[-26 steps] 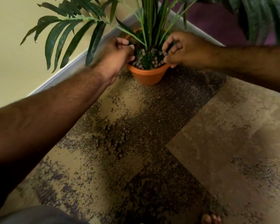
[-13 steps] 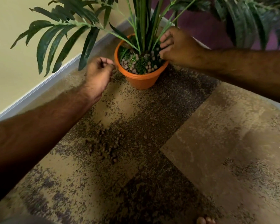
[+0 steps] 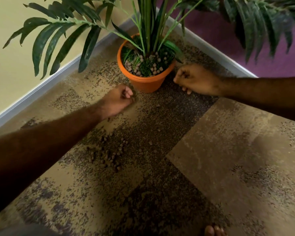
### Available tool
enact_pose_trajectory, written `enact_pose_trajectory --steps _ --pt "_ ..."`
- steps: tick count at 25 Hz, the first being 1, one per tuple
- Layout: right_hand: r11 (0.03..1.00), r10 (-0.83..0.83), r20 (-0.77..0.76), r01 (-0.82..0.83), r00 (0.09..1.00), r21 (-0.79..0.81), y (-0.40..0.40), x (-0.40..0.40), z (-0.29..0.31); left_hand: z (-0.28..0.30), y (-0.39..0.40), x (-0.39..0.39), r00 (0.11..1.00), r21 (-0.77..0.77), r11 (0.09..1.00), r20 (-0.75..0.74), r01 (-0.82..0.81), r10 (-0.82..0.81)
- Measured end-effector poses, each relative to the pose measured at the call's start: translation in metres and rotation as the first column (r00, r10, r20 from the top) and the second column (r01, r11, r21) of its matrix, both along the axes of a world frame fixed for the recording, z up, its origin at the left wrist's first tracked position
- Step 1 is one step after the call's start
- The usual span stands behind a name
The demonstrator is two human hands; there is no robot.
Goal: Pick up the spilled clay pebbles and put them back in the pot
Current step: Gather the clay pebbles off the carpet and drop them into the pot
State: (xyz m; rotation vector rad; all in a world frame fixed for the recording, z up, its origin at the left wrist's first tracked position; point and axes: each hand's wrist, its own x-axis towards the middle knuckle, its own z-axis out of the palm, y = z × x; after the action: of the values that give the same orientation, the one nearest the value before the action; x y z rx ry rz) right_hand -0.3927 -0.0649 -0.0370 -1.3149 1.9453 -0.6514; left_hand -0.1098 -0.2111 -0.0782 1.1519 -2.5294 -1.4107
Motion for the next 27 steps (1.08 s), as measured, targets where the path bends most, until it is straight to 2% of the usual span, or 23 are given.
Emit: enact_pose_trajectory --steps 3,6,8,13,16,18,23,25,27 --pt "0.975 0.111 0.031 -0.115 0.993 0.192 0.011 0.001 -0.027 -0.015 0.023 -0.005 0.993 0.116 0.988 0.046 0.105 -0.111" --pt "0.875 0.231 0.024 -0.218 0.973 0.433 0.021 0.010 -0.053 -0.032 0.041 -0.005 0.936 0.094 0.951 0.173 0.296 -0.308" --pt "0.827 0.289 0.008 -0.254 0.957 0.501 0.030 0.022 -0.069 -0.040 0.054 -0.001 0.881 0.099 0.918 0.260 0.383 -0.396" --pt "0.779 0.379 -0.011 -0.312 0.925 0.544 0.021 0.039 -0.083 -0.057 0.094 0.009 0.774 0.077 0.801 0.218 0.593 -0.594" --pt "0.837 0.285 -0.039 -0.229 0.958 0.498 0.002 0.036 -0.083 -0.065 0.101 0.005 0.678 0.039 0.714 0.282 0.699 -0.679" --pt "0.899 0.213 -0.153 -0.132 0.965 0.418 -0.008 0.028 -0.086 -0.069 0.102 0.003 0.623 0.007 0.662 0.329 0.750 -0.710" --pt "0.968 0.027 -0.366 0.067 0.930 0.240 -0.018 -0.001 -0.078 -0.072 0.103 0.000 0.663 -0.005 0.701 0.332 0.713 -0.671" --pt "0.959 0.068 -0.387 0.048 0.919 0.281 -0.023 -0.011 -0.070 -0.069 0.102 -0.001 0.659 -0.007 0.696 0.330 0.718 -0.676" --pt "0.932 0.132 -0.333 -0.002 0.934 0.363 -0.034 -0.018 -0.065 -0.065 0.094 -0.001 0.675 -0.014 0.706 0.308 0.708 -0.670"
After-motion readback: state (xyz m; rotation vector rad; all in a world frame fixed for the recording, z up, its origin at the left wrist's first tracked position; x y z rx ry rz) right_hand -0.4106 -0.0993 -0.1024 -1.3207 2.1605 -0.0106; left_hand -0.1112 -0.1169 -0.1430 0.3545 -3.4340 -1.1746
